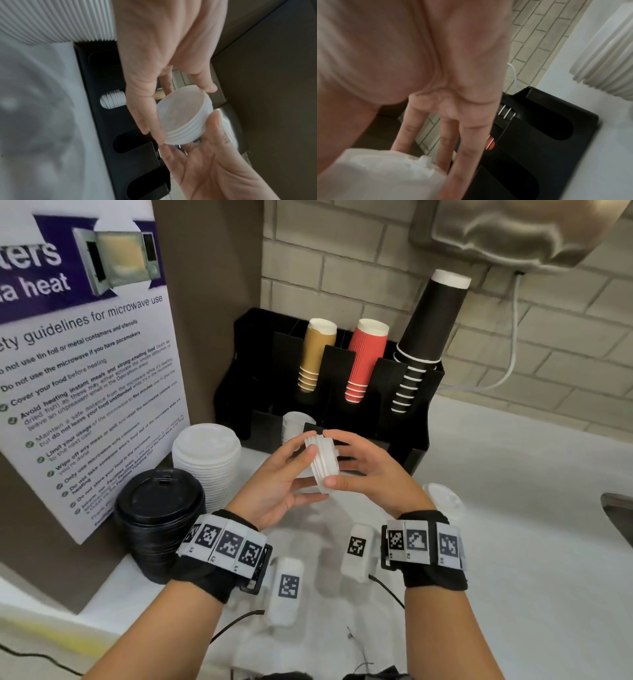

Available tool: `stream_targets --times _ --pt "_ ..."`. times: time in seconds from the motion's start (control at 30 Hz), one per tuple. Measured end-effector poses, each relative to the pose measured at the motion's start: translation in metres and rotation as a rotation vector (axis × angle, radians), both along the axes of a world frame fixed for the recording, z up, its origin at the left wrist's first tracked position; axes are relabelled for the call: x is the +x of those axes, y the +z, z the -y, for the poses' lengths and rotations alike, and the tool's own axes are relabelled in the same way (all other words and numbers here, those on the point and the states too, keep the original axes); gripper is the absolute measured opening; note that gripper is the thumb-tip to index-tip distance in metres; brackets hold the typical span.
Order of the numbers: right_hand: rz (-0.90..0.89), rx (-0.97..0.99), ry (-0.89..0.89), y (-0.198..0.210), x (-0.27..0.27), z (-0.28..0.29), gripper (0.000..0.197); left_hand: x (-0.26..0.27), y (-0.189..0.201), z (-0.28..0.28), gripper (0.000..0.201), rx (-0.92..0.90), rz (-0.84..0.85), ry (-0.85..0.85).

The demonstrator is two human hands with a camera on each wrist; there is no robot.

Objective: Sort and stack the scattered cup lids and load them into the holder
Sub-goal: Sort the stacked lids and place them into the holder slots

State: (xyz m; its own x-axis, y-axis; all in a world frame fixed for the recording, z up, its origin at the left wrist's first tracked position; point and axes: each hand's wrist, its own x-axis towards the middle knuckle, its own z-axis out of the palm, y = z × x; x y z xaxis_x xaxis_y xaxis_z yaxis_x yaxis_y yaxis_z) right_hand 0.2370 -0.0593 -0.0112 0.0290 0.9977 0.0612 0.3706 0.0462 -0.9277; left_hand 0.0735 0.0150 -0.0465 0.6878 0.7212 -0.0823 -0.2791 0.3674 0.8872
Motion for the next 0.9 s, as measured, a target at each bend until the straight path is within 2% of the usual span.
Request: stream_targets --times 0.1,0.3,0.53,0.63,0.7,0.77,0.83,0.9 --pt "0.032 0.032 -0.029 -0.003 -0.001 -0.001 0.072 -0.001 0.000 0.001 0.060 0.003 -0.012 0.002" --pt "0.125 0.131 -0.101 -0.007 -0.005 -0.002 0.069 0.002 0.003 0.001 0.066 -0.013 -0.009 0.003" --pt "0.149 0.165 -0.116 -0.004 -0.007 -0.010 0.068 0.004 0.011 -0.001 0.061 -0.015 -0.005 0.039" --pt "0.181 0.202 -0.124 0.006 -0.007 -0.026 0.066 0.002 0.020 -0.005 0.070 0.010 -0.029 0.087" --pt "0.192 0.266 -0.191 0.017 -0.006 -0.046 0.066 -0.001 0.027 -0.011 0.072 0.020 -0.058 0.161" --pt "0.194 0.334 -0.314 0.027 -0.002 -0.073 0.065 -0.007 0.034 -0.018 0.045 0.026 -0.070 0.256" --pt "0.276 0.330 -0.394 0.034 0.000 -0.102 0.067 -0.014 0.041 -0.025 0.019 -0.007 -0.045 0.342" --pt "0.452 0.225 -0.336 0.034 0.000 -0.128 0.069 -0.021 0.046 -0.030 0.015 -0.027 -0.017 0.399"
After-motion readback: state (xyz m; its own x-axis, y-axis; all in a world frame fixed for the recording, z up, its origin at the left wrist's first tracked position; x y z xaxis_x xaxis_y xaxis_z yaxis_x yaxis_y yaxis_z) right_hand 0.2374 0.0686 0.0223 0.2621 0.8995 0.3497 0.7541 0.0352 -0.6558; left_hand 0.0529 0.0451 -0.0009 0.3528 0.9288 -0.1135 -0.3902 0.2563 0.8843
